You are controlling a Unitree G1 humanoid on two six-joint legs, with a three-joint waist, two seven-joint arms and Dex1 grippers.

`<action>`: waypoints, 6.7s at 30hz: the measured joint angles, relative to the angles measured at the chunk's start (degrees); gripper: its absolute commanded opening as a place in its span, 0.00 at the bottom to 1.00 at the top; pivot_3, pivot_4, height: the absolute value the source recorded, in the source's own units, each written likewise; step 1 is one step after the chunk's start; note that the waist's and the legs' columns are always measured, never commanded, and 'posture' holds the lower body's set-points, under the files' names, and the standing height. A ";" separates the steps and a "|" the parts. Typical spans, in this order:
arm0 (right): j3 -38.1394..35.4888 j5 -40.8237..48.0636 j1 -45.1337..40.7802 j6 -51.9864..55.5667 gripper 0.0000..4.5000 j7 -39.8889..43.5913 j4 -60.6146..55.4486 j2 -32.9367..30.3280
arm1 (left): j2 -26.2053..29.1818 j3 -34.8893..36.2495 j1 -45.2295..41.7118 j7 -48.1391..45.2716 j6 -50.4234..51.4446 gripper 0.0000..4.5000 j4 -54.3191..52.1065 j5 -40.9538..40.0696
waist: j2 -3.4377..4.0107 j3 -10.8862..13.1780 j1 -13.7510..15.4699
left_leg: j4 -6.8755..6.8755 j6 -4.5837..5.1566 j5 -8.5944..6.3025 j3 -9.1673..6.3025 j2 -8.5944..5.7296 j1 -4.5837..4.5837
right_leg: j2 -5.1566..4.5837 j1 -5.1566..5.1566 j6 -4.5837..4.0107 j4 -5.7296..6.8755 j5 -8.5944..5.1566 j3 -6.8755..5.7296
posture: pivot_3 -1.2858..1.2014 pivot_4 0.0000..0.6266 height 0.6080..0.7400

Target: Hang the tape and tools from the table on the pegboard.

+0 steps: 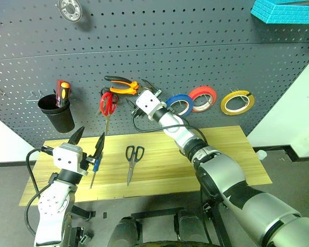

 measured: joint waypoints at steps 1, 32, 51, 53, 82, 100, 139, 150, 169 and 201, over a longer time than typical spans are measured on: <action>-0.03 0.03 -0.70 0.76 0.99 -0.09 0.00 0.06 | -0.03 -0.02 -0.02 0.04 -0.46 0.73 0.28 0.07 | 0.00 0.00 -0.01 | 0.00 0.00 0.00 0.00 0.00 0.00 | 0.00 0.00 -0.01 0.01 0.00 0.00 | 0.54 0.00 0.98; 7.68 -7.07 -9.07 10.75 0.57 -6.75 -0.51 1.42 | -0.51 -0.19 -2.23 1.45 -4.70 0.73 5.63 0.32 | -0.05 -0.12 -0.01 | 0.00 0.00 0.00 0.00 0.00 0.01 | 0.01 -0.01 -0.01 0.03 0.00 0.00 | 0.54 0.00 0.98; 10.00 -9.01 -9.09 15.91 0.07 -6.30 -0.47 0.82 | -0.50 -0.24 -3.28 1.29 -5.68 0.73 7.28 0.32 | -0.04 -0.14 -0.01 | 0.01 0.00 0.00 0.00 0.00 0.01 | 0.01 -0.01 -0.01 0.06 0.01 0.00 | 0.54 0.00 0.98; 10.00 -8.98 -9.10 16.00 0.06 -6.30 -0.47 0.82 | -0.50 -0.24 -3.66 1.26 -5.76 0.73 7.92 0.32 | -0.04 -0.14 -0.01 | 0.01 0.00 0.00 0.00 0.00 0.01 | 0.02 -0.01 0.00 0.07 0.01 0.00 | 0.53 0.00 0.98; -0.17 3.56 -5.49 7.72 0.06 -0.80 -3.42 -0.32 | -0.48 -0.28 -6.11 1.07 -6.75 0.73 10.18 0.31 | -0.04 -0.15 -0.13 | 0.03 0.00 0.01 0.00 0.00 0.00 | 0.02 -0.02 0.01 0.10 0.03 0.02 | 0.53 0.00 0.98; -8.85 15.95 -4.90 10.17 0.06 9.66 -7.63 2.50 | -0.46 -0.30 -6.77 0.91 -6.77 0.73 10.87 0.30 | -0.05 -0.17 -0.17 | 0.04 -0.01 0.01 0.00 0.01 0.02 | 0.03 -0.01 0.01 0.11 0.03 0.03 | 0.53 0.00 0.98; -18.33 30.37 -2.87 25.71 0.06 15.43 -14.51 7.77 | -0.46 -0.65 -7.60 0.54 -6.87 0.73 11.79 0.30 | -0.03 -0.31 -0.14 | 0.06 -0.05 0.04 0.00 0.01 0.02 | 0.04 -0.01 0.00 0.12 0.04 0.03 | 0.53 0.00 0.98; -22.46 35.76 -4.46 31.41 0.06 15.44 -14.68 7.83 | -0.47 -0.74 -7.61 0.55 -6.92 0.73 11.97 0.30 | -0.01 -0.56 -0.16 | 0.06 -0.05 0.04 0.00 0.01 0.04 | 0.04 0.00 -0.01 0.13 0.05 0.03 | 0.52 0.00 0.98; -24.23 38.56 -4.93 26.90 0.06 16.59 -16.87 6.24 | -0.46 -0.75 -8.68 0.39 -7.14 0.73 13.04 0.30 | -0.01 -0.60 -0.14 | 0.11 -0.09 0.07 0.00 0.01 0.01 | 0.05 0.01 0.01 0.11 0.06 0.03 | 0.52 0.00 0.98; -20.96 31.29 -2.29 15.96 0.06 16.05 -10.42 8.14 | -0.56 -0.85 -8.29 0.09 -7.18 0.73 13.07 0.30 | -0.01 -0.60 -1.44 | 0.07 -0.09 0.06 0.00 0.04 0.01 | 0.06 -0.01 -0.06 0.11 0.10 0.03 | 0.52 0.00 0.98</action>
